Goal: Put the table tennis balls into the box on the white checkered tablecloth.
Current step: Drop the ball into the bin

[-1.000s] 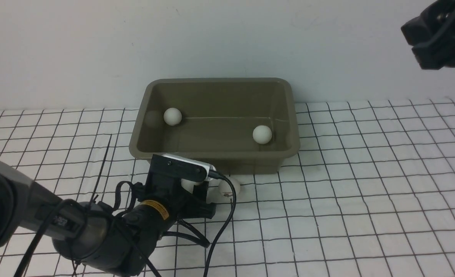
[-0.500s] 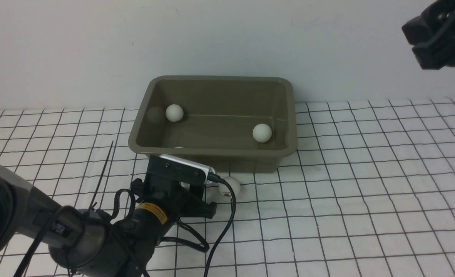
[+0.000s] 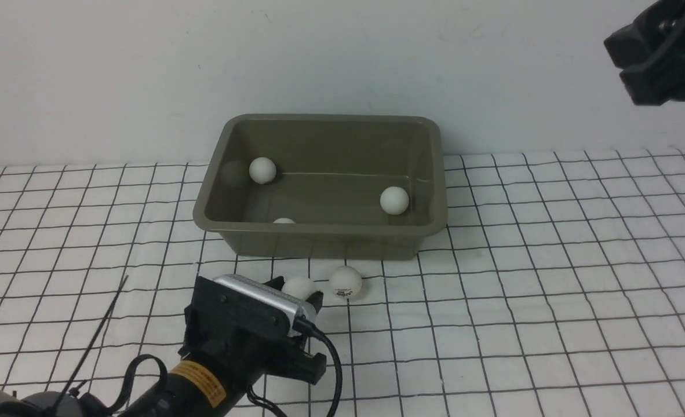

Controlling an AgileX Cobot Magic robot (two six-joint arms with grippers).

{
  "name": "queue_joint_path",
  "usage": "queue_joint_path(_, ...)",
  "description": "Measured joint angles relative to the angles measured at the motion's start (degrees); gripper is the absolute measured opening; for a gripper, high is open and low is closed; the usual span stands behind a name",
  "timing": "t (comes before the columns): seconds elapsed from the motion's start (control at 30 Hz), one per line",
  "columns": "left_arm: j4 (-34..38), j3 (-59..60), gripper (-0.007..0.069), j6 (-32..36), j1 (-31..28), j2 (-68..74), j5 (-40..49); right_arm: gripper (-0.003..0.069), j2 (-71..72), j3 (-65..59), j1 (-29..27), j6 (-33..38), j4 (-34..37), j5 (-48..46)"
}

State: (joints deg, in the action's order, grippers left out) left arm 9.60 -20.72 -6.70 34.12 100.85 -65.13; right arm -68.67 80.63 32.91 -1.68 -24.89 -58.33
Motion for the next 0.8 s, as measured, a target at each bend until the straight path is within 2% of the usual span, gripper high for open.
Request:
queue_joint_path(0.23, -6.0, -0.8, 0.0345, -2.1, -1.9, -0.1, 0.0, 0.0420, 0.0, 0.0, 0.0, 0.0, 0.2, -0.1)
queue_joint_path(0.53, -7.1, -0.9, 0.0345, -2.1, -1.9, -0.1, 0.7, 0.0420, 0.0, 0.0, 0.0, 0.0, 0.2, -0.1)
queue_joint_path(0.67, -7.7, -0.9, 0.0345, -2.6, -1.9, -0.1, 4.8, 0.0420, 0.0, 0.0, 0.0, 0.0, 0.2, -0.1)
queue_joint_path(0.8, -8.8, -0.9, 0.0345, -5.8, -1.9, -0.7, 12.9, 0.0420, 0.0, 0.0, 0.0, 0.0, 0.2, 0.1)
